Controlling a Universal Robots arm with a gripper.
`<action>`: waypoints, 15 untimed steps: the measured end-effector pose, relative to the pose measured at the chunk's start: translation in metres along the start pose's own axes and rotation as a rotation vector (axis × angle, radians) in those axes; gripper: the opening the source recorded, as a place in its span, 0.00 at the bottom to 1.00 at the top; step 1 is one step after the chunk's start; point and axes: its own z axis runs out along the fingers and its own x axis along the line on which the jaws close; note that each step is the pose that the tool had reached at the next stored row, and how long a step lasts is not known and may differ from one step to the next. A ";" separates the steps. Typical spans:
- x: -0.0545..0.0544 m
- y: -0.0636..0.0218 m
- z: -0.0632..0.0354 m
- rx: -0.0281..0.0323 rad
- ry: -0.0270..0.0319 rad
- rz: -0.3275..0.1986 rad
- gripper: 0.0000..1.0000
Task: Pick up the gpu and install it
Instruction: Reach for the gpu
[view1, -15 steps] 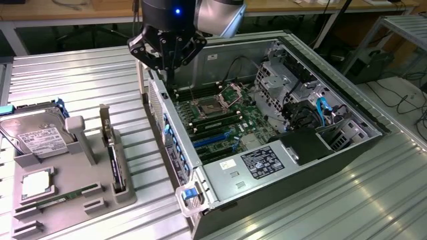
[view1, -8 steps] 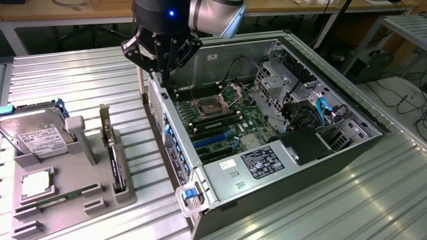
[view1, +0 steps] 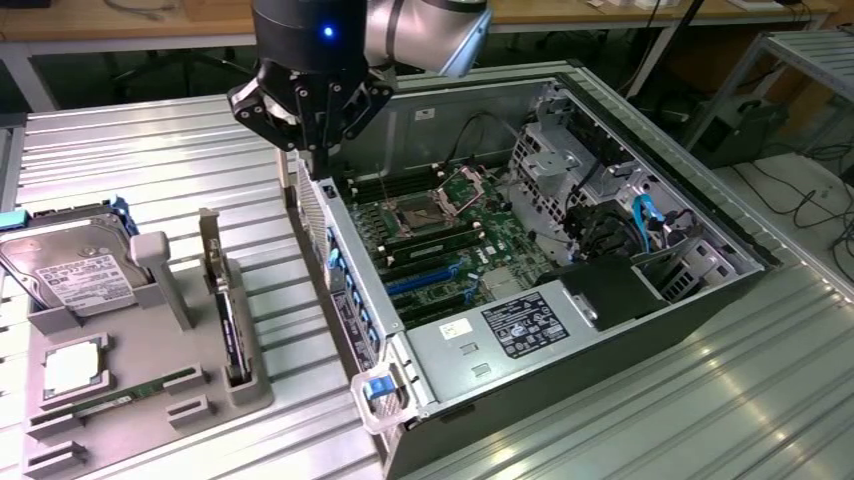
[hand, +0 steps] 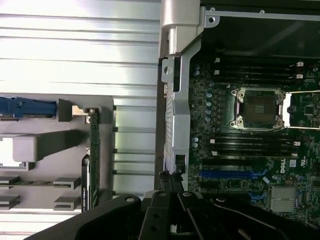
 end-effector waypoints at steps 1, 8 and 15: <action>0.001 -0.0002 0.0001 -0.0001 0.0000 -0.002 0.11; 0.008 -0.0013 0.0005 -0.0002 0.0005 -0.011 0.11; 0.016 -0.0029 0.0009 -0.0005 0.0009 -0.020 0.11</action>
